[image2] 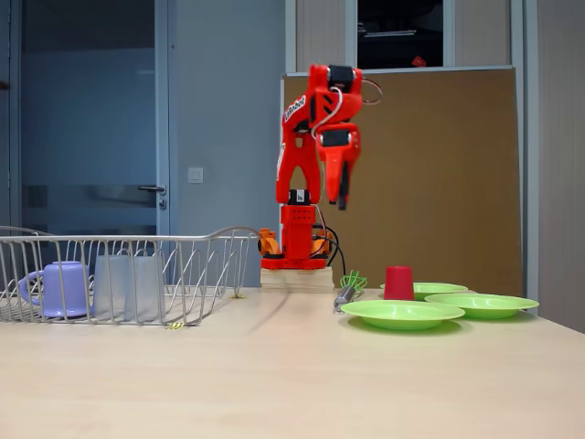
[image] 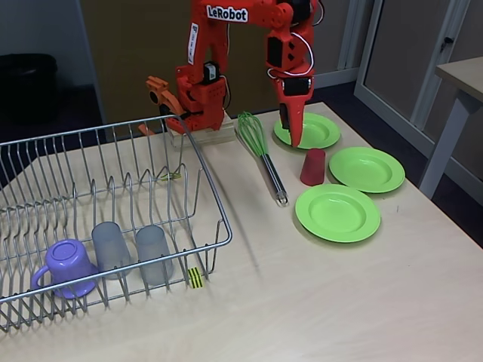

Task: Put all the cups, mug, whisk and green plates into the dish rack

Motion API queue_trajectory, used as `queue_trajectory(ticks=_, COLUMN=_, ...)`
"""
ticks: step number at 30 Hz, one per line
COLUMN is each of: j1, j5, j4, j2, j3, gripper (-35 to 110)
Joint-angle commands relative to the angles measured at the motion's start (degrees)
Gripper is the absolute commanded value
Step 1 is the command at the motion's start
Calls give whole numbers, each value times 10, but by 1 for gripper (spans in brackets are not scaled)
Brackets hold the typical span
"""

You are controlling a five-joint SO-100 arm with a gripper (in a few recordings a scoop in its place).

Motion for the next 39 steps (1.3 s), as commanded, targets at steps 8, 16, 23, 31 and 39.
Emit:
queue_trajectory(ticks=8, j1=-174, j5=287, j4=-124, j2=17, j3=125, gripper=36)
queue_trajectory(ticks=16, j1=-242, j5=385, j4=-235, j2=-15, j3=187, gripper=38)
queue_trajectory(ticks=23, j1=-236, j5=367, j4=-305, j2=-69, j3=190, gripper=38)
queue_trajectory(ticks=31, j1=-225, j5=355, j4=-355, j2=-86, j3=215, gripper=38)
queue_trajectory(ticks=39, j1=-214, j5=329, j4=-413, j2=-83, j3=266, gripper=30)
